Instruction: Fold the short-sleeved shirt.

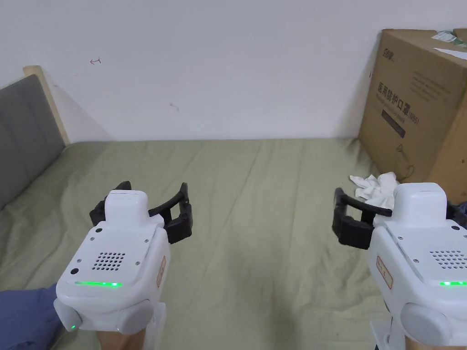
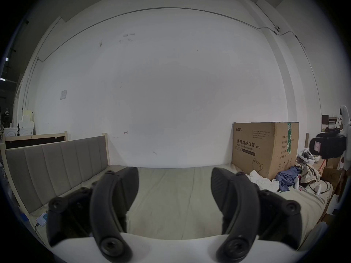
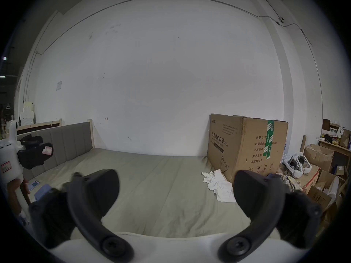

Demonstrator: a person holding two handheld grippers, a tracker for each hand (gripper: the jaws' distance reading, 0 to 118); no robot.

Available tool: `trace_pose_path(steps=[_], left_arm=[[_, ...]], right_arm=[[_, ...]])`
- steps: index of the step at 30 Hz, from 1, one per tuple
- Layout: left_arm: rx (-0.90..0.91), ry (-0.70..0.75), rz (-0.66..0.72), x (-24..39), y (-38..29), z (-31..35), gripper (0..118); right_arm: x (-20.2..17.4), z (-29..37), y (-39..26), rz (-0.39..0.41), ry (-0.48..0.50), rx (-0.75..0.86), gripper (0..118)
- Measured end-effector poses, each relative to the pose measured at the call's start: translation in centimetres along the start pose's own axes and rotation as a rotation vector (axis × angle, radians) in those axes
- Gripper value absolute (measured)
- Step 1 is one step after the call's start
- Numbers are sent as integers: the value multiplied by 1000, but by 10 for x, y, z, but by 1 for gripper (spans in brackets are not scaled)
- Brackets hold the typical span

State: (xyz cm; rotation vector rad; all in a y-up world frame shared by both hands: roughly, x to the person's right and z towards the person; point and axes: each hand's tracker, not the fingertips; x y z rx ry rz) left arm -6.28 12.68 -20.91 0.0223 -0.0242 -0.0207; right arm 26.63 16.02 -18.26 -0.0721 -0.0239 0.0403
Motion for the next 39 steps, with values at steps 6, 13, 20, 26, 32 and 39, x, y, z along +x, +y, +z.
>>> trace_pose_path(steps=[6, 13, 20, 26, 32, 39], left_arm=[[-6, -10, 10, -6, 2, 0, 118], [2, -1, -30, -2, -3, 4, 118], [6, 3, -30, -1, -1, 6, 118], [6, 12, -28, -2, 0, 5, 118], [8, 21, -37, -2, -1, 6, 118], [11, 24, -25, -3, -1, 5, 118]], right_arm=[[0, 3, -1, 1, -12, 25, 118], [-3, 4, 0, -13, -14, 30, 118], [-6, 5, 2, -8, -14, 38, 118], [-7, 4, 2, -6, -10, 40, 118], [-8, 3, 2, -8, -12, 41, 118], [-8, 4, 2, -5, -10, 41, 118]])
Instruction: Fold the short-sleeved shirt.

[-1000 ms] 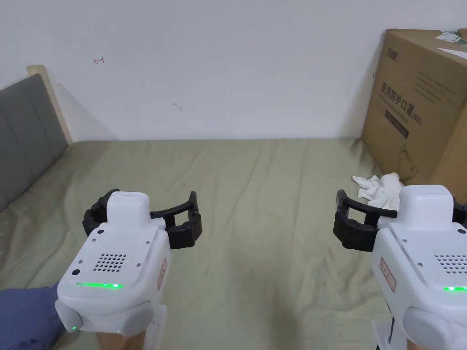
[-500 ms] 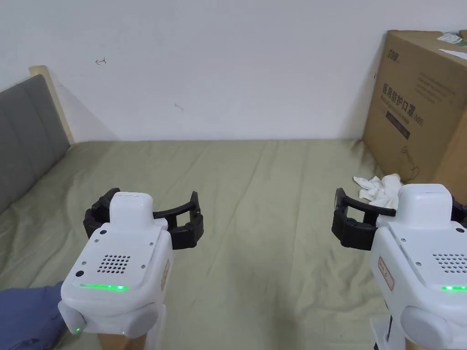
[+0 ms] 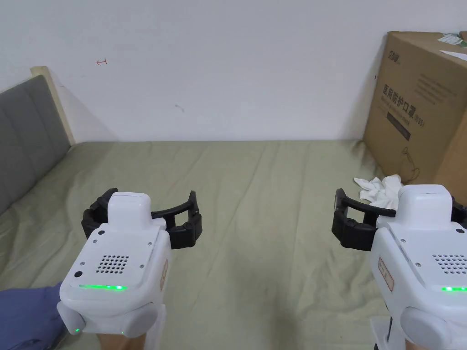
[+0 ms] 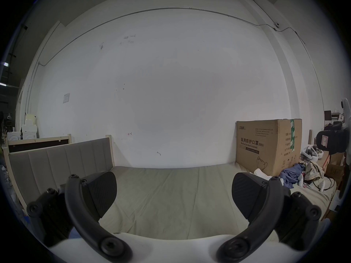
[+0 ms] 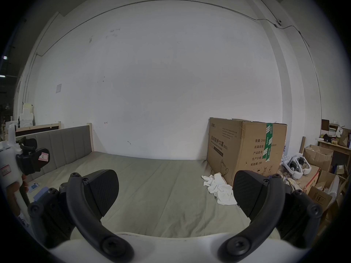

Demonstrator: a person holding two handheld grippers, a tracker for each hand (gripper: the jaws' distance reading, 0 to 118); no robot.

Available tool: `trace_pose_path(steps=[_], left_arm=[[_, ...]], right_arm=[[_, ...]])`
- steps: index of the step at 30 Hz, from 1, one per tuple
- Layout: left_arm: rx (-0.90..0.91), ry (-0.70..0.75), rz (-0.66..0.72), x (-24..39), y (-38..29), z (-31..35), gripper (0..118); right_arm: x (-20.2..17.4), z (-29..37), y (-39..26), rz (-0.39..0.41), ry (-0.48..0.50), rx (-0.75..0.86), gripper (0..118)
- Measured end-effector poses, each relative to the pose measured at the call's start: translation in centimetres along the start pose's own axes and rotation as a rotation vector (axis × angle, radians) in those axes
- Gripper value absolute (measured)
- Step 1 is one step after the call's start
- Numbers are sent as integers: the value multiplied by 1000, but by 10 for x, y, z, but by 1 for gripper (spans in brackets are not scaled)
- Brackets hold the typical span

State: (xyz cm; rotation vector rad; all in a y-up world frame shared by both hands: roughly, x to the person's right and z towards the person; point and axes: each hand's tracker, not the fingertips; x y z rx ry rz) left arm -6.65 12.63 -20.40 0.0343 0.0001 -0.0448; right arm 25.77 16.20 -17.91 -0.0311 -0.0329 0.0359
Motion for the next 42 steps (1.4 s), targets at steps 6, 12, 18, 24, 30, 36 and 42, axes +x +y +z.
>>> trace_pose_path(steps=[6, 12, 18, 24, 30, 36, 42], left_arm=[[3, 2, 2, -1, 0, 0, 118], [0, 2, -3, -2, -1, -1, 118], [-2, 2, -1, -4, -1, 0, 118], [3, 3, 0, -5, 1, 1, 118], [1, 4, 3, -6, 1, 2, 118], [2, 3, 6, -6, 2, 2, 118], [1, -3, 6, -6, 2, 1, 118]], right_arm=[[-1, 0, 0, 3, 0, 0, 118], [-3, 1, 2, 2, 1, 2, 118], [-3, 1, 1, 6, 0, 1, 118], [-3, 1, 1, 4, 11, -2, 118], [-4, 2, 2, 8, 4, 0, 118], [-6, -1, 3, 12, -1, -17, 118], [-20, -5, 5, -11, -262, -88, 118]])
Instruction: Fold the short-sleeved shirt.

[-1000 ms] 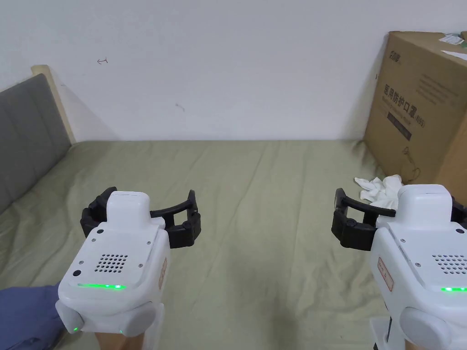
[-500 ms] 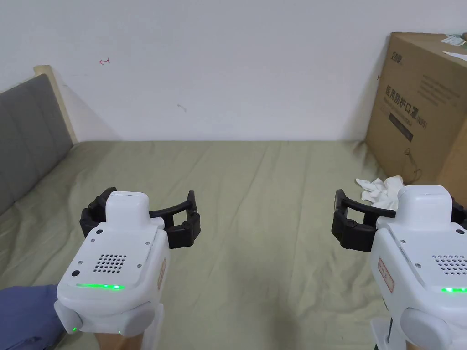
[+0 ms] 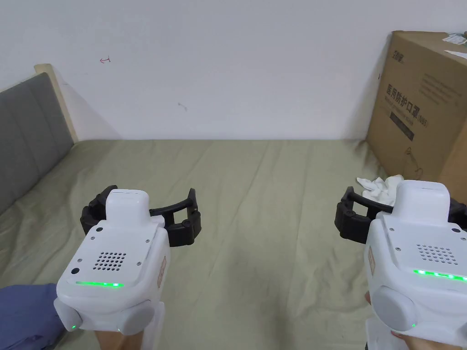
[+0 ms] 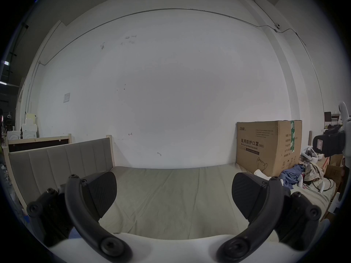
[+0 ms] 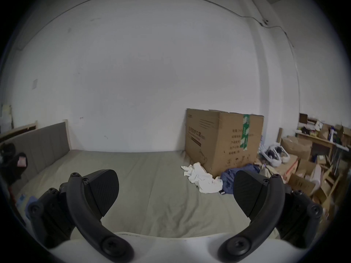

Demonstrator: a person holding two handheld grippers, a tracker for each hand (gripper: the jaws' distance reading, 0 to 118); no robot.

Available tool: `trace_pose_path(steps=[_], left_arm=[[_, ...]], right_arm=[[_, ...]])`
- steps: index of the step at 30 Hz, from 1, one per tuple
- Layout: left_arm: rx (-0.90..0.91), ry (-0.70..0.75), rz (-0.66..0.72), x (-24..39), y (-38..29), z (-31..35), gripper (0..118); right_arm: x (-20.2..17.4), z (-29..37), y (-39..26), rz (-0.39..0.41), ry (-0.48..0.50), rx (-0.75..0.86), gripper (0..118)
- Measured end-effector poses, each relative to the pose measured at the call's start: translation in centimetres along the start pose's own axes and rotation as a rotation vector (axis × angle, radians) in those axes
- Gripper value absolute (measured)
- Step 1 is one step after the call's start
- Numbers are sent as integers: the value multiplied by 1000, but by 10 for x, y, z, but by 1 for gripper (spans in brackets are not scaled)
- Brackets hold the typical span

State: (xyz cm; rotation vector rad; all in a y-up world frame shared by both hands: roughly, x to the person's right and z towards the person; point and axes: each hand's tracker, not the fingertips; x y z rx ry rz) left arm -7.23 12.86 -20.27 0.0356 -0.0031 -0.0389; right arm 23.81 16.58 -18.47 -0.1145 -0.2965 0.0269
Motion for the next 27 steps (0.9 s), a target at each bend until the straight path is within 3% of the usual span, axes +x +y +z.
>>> trace_pose_path(steps=[4, 7, 11, 18, 27], left_arm=[[-5, -2, 6, 0, 0, 0, 118], [-4, -5, 10, 0, -1, 0, 118], [-5, -5, 6, 1, -1, 0, 118], [-8, 0, 8, 0, -2, 1, 118], [1, 2, 4, -2, 0, 3, 118]], right_arm=[[6, -3, 11, -132, 111, -172, 118], [6, -8, 21, -213, 99, -339, 118], [6, -13, 32, -212, 68, -464, 118], [11, -18, 27, -227, 81, -431, 118], [-1, -18, 25, -161, -28, -447, 118]])
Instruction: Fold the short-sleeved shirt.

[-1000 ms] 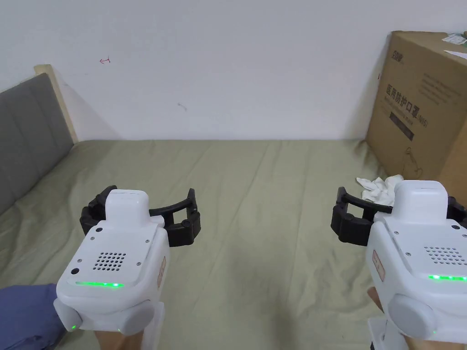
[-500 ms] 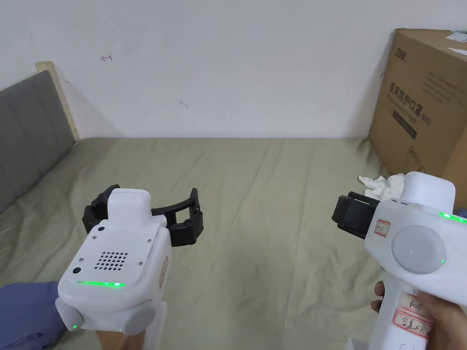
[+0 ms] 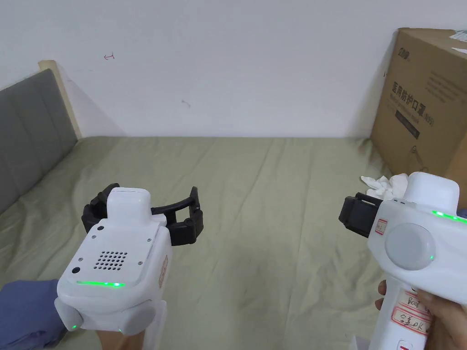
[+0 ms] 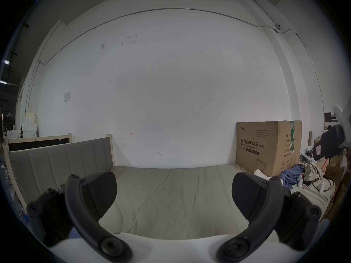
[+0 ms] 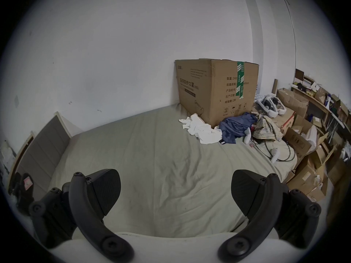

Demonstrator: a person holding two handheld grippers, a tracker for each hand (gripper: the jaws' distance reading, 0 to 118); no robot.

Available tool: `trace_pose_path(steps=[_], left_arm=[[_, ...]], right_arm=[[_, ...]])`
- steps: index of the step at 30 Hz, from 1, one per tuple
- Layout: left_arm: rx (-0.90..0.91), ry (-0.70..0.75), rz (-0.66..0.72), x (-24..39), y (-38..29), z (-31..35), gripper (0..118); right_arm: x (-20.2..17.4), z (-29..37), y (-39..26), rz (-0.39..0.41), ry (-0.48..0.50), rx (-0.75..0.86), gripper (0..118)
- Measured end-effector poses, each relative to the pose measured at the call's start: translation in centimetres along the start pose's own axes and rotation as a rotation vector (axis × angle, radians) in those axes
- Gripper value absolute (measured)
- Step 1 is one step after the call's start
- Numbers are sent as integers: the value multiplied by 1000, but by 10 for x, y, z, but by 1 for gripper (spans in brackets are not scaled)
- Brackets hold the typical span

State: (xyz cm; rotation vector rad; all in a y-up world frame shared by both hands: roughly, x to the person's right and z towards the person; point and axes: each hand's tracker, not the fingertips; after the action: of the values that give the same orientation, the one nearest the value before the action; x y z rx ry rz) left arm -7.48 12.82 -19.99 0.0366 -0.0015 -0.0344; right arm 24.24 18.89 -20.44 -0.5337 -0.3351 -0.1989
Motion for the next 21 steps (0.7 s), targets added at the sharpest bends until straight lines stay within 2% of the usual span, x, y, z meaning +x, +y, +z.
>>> trace_pose_path(steps=[3, 5, 7, 10, 15, 17, 21], left_arm=[[4, 2, 5, -1, 1, 0, 118], [8, 1, 7, -2, 3, 1, 118], [11, 2, 5, -3, 3, 2, 118], [17, 2, 6, -4, 4, 2, 118], [27, 10, 5, -5, 5, 3, 118], [30, 9, 6, -5, 5, 4, 118], [37, 9, 9, -6, 6, 5, 118]], right_arm=[[1, 0, -1, 13, 5, 7, 118], [3, 1, -1, 14, 47, 55, 118], [4, 2, -3, 16, 91, 153, 118], [6, 4, -13, 72, 146, 333, 118], [-2, 1, -32, 144, 71, 580, 118], [-1, -1, -35, 157, 85, 620, 118], [2, -3, -35, 161, 115, 595, 118]])
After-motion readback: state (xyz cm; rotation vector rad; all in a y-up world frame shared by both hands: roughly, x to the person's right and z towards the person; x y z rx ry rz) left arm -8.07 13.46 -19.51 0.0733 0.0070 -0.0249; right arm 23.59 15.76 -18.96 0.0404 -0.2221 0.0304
